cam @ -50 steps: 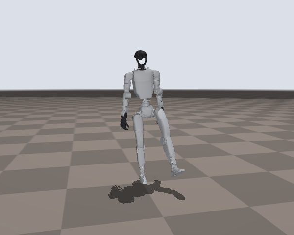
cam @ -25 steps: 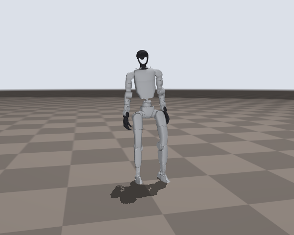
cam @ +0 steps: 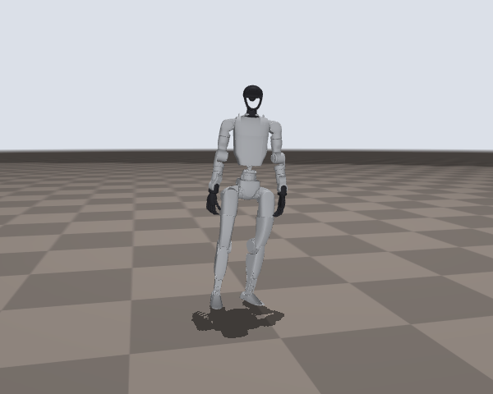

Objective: In place motions

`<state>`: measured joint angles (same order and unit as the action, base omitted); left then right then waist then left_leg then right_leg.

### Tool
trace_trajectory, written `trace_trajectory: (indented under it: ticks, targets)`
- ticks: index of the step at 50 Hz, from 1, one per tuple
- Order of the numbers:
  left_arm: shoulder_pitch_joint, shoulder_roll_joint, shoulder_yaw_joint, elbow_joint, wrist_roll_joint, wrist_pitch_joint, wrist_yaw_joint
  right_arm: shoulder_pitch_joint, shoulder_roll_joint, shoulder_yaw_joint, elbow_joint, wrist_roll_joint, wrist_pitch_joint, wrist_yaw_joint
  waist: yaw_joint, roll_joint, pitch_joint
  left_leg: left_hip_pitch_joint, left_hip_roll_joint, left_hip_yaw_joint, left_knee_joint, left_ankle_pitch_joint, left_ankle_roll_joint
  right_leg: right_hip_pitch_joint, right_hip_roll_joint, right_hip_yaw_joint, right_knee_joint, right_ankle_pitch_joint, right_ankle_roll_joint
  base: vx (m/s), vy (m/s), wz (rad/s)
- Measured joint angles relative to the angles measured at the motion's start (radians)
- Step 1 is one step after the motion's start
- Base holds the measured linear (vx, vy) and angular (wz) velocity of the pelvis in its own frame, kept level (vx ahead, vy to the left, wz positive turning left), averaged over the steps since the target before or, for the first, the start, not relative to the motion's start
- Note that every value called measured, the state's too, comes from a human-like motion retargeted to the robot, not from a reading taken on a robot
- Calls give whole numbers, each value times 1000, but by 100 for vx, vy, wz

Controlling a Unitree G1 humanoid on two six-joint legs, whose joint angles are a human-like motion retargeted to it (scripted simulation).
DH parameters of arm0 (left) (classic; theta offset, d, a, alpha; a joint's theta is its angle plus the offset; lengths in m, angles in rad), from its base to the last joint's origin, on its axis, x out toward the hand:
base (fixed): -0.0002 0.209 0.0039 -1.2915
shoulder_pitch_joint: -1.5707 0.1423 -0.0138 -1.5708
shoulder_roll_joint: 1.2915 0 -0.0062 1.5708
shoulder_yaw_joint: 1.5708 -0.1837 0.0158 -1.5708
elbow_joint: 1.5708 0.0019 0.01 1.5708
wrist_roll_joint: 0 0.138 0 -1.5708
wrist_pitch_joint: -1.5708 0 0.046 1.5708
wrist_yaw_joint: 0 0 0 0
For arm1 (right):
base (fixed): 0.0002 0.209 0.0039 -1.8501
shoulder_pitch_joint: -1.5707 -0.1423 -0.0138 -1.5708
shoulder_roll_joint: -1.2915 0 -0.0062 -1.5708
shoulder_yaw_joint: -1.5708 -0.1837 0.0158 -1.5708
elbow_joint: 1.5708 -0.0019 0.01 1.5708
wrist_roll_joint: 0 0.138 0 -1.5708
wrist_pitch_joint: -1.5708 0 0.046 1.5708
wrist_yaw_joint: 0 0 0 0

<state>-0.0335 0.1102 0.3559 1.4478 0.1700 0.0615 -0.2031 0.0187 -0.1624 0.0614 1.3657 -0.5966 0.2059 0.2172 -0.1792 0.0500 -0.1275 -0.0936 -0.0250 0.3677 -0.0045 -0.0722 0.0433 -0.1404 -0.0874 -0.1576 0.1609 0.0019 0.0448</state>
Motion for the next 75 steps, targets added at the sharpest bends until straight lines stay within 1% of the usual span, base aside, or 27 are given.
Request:
trace_trajectory:
  ticks: [3, 6, 8, 10, 12, 16, 17, 20, 22, 28, 32, 36, 43, 49, 55, 65, 75]
  targets:
    - [7, -1, 31, 93, 14, 20, -7, -26, 12, 20, -38, 35, -13, -3, 22, 21, 4, -6, 22, 31, -6, -2, 7, -36, -3, -49, 68, -17, 1, 23, -9, -60]
    - [35, 2, 56, 155, 22, 35, 25, -43, 30, 35, -58, 81, -16, 12, 51, 32, -6, -17, 43, 62, -11, -3, 10, -62, -10, -169, 149, -71, -15, 25, -10, -63]
    - [60, 9, 59, 174, 26, 39, 35, -47, 38, 47, -70, 111, -19, 25, 58, 31, 4, -16, 50, 63, -9, -5, 14, -47, -8, -247, 177, -94, -27, 25, -13, -7]
    - [79, 20, 56, 181, 38, 43, 32, -48, 41, 60, -79, 133, -27, 33, 65, 18, 27, -2, 47, 53, -5, -6, 18, -18, 2, -276, 186, -99, -20, 17, -13, 25]
    - [97, 29, 60, 181, 56, 49, 27, -46, 38, 77, -79, 125, -36, 39, 80, -5, 44, 14, 32, 50, -4, -9, 22, 12, 20, -262, 168, -86, -10, 15, -9, 21]
    - [145, 35, 87, 173, 72, 49, 26, -38, 27, 112, -55, 44, -46, 29, 112, -42, 31, 21, -3, 53, -3, -18, 27, 74, 18, -344, 65, -91, -69, 22, -2, 5]
    - [158, 35, 97, 169, 70, 49, 24, -37, 24, 117, -44, 19, -46, 22, 120, -52, 23, 21, -14, 55, -4, -19, 28, 82, 17, -346, 40, -91, -74, 26, 2, -4]
    - [182, 28, 124, 163, 52, 51, 13, -42, 17, 116, -5, -41, -39, 6, 135, -63, 3, 8, -30, 54, -6, -20, 31, 75, 10, -318, 27, -92, -41, 16, 3, 4]
    - [186, 15, 138, 163, 32, 52, 11, -40, 11, 109, 11, -42, -32, 2, 136, -58, 2, 6, -30, 46, -4, -21, 33, 78, 0, -344, 25, -83, -27, 16, 3, 12]
    - [182, -4, 129, 147, 6, 33, -14, -43, 9, 80, 41, 44, -11, 2, 131, -49, 15, 11, -22, 35, 3, -28, 40, 70, 2, -349, 71, -94, -45, 13, -2, 7]
    - [171, -3, 98, 126, 22, 19, 27, -36, 13, 66, 44, 78, -13, 4, 124, -52, 19, 19, -22, 24, 5, -30, 43, 70, 1, -346, 94, -99, -54, 14, -2, 12]
    - [158, -5, 89, 100, 22, 10, 55, -32, 14, 72, 49, 58, -15, 3, 122, -58, 8, 21, -26, 23, 4, -33, 46, 73, 2, -343, 88, -97, -46, 16, -1, 1]
    - [133, 1, 101, 62, -13, 4, 43, -34, 20, 84, 45, 32, -20, 8, 125, -71, 11, 31, -23, 25, 9, -38, 45, 81, 5, -327, 87, -88, -40, 9, -3, -1]
    - [120, 17, 112, 76, -26, 5, 51, -37, 26, 88, 28, 36, -24, 10, 116, -63, 9, 32, -3, 22, 15, -35, 36, 68, 20, -298, 119, -80, -48, 0, 0, 0]
    - [125, 27, 121, 89, -19, 8, 58, -37, 30, 91, 20, 43, -28, 11, 109, -59, 1, 30, 9, 15, 11, -30, 33, 55, 25, -301, 145, -69, -43, 4, -4, 3]
    - [144, 18, 136, 99, -24, 8, 57, -36, 26, 94, 21, 35, -29, 11, 118, -88, 22, 39, -4, 8, 22, -44, 45, 83, 12, -319, 121, -64, -17, 2, -6, 6]
    - [158, 1, 135, 109, -15, 10, 50, -38, 16, 85, 29, 43, -27, 7, 121, -90, 30, 35, -3, -3, 33, -52, 45, 68, 6, -307, 157, -69, -13, 0, 0, 2]
